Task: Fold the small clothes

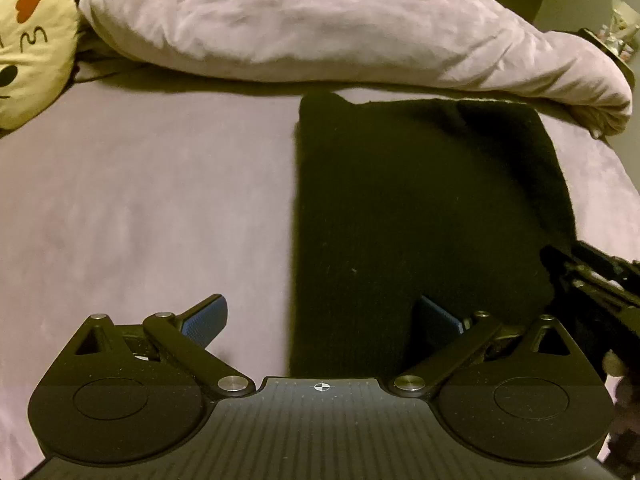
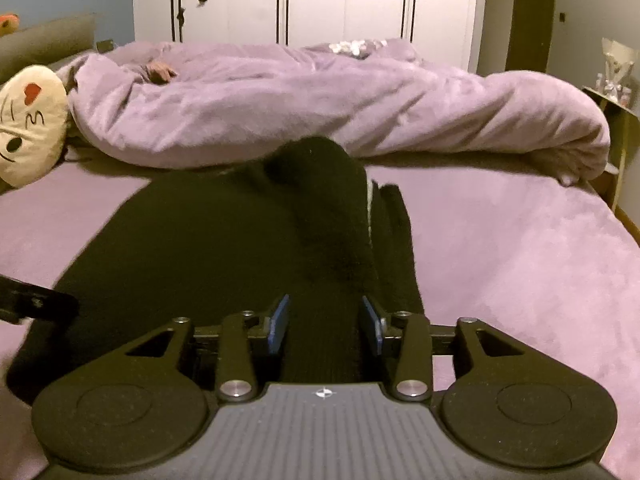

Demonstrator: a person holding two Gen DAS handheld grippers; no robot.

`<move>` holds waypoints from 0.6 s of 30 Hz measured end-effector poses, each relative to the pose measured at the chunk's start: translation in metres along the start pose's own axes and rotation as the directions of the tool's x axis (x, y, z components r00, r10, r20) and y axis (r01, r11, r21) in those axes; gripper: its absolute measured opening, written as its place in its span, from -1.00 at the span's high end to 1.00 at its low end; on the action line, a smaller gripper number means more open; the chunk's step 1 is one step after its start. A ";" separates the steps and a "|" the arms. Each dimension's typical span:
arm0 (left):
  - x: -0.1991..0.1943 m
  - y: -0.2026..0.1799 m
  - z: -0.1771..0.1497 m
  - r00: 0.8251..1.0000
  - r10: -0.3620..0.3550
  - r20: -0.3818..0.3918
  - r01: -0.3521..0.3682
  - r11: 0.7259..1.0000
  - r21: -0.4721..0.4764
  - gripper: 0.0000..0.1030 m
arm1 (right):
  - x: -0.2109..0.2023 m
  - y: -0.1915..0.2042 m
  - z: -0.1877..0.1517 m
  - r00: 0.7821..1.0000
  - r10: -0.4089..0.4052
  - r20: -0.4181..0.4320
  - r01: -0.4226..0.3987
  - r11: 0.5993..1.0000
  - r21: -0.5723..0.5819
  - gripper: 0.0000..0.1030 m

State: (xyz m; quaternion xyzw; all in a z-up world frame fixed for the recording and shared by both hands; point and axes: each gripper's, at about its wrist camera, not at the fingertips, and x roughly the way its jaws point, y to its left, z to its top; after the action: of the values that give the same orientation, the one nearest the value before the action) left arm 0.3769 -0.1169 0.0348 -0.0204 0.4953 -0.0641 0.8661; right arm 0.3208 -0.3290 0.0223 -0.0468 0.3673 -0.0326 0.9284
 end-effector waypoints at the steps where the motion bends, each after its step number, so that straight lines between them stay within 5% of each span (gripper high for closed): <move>1: 0.000 0.001 0.000 1.000 0.000 -0.001 0.000 1.000 -0.002 -1.00 | 0.005 0.002 -0.004 1.000 -0.009 -0.008 0.009 1.000 -0.024 0.17; 4: 0.001 0.004 0.001 1.000 -0.003 -0.010 0.003 1.000 -0.013 -1.00 | 0.009 0.008 -0.014 0.999 -0.033 0.011 0.034 0.995 -0.097 0.16; 6: -0.001 0.006 0.003 1.000 0.004 -0.003 -0.004 1.000 -0.013 -1.00 | 0.010 0.005 -0.015 0.998 -0.068 0.010 0.069 0.990 -0.126 -0.03; 10: -0.006 0.021 0.009 1.000 0.004 0.028 -0.002 0.998 -0.056 -1.00 | 0.006 -0.014 -0.011 0.998 -0.069 -0.005 0.069 0.996 -0.054 -0.15; 15: 0.017 0.044 0.015 0.988 -0.151 -0.025 0.145 0.976 -0.162 -1.00 | 0.003 -0.028 -0.009 0.999 -0.039 -0.029 0.039 0.999 0.011 -0.25; 18: 0.039 0.053 0.018 0.963 -0.269 -0.034 0.255 0.942 -0.216 -1.00 | 0.016 -0.046 -0.006 0.996 0.008 -0.084 0.002 0.993 0.116 -0.59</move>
State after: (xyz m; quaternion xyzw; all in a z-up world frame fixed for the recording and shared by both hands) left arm 0.4172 -0.0701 0.0055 -0.1754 0.5193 -0.1267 0.8267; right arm 0.3266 -0.3769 0.0122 0.0094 0.4039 -0.0544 0.9131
